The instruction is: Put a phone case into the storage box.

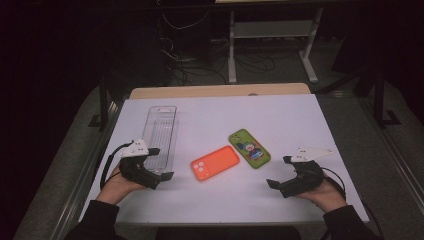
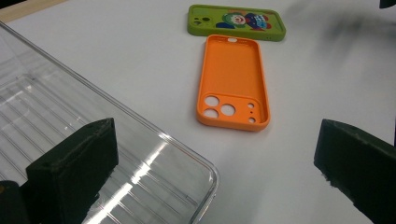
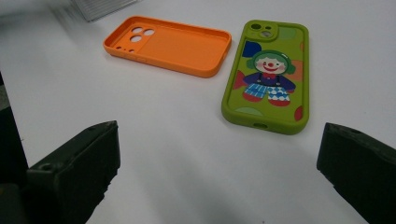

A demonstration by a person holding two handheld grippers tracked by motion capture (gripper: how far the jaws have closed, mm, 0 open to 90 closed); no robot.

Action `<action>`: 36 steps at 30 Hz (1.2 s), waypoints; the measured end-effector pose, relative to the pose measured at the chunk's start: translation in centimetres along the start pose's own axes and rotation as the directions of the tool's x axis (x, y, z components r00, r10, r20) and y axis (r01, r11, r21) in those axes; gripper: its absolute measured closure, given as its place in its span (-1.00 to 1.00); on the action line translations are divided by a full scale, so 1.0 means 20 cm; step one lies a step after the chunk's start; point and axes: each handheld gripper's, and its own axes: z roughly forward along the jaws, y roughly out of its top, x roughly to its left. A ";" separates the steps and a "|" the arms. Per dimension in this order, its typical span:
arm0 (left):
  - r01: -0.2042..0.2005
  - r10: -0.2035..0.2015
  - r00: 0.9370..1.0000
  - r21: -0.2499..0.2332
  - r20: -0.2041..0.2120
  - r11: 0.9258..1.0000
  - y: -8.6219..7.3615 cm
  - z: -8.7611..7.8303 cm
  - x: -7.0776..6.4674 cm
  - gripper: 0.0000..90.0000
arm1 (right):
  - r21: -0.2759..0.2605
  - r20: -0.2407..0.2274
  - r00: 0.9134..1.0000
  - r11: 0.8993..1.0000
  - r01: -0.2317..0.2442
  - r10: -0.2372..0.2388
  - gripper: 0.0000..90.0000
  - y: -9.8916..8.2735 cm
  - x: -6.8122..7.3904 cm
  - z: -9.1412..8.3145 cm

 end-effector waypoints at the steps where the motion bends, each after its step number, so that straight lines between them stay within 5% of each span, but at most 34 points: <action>1: -0.003 0.003 1.000 -0.001 0.001 1.000 0.00 0.00 0.00 -1.00 | -0.001 0.001 1.000 1.000 0.003 -0.003 -1.00 0.00 0.00 0.00; 19: 0.009 -0.009 1.000 -0.023 -0.002 1.000 0.03 0.00 0.00 -1.00 | 0.018 0.039 0.999 1.000 0.001 -0.001 -1.00 0.06 0.00 0.01; 36: -0.024 0.024 1.000 0.007 0.002 1.000 0.04 0.03 -0.02 -1.00 | 0.017 0.064 0.998 1.000 0.006 -0.007 -1.00 0.17 -0.05 0.02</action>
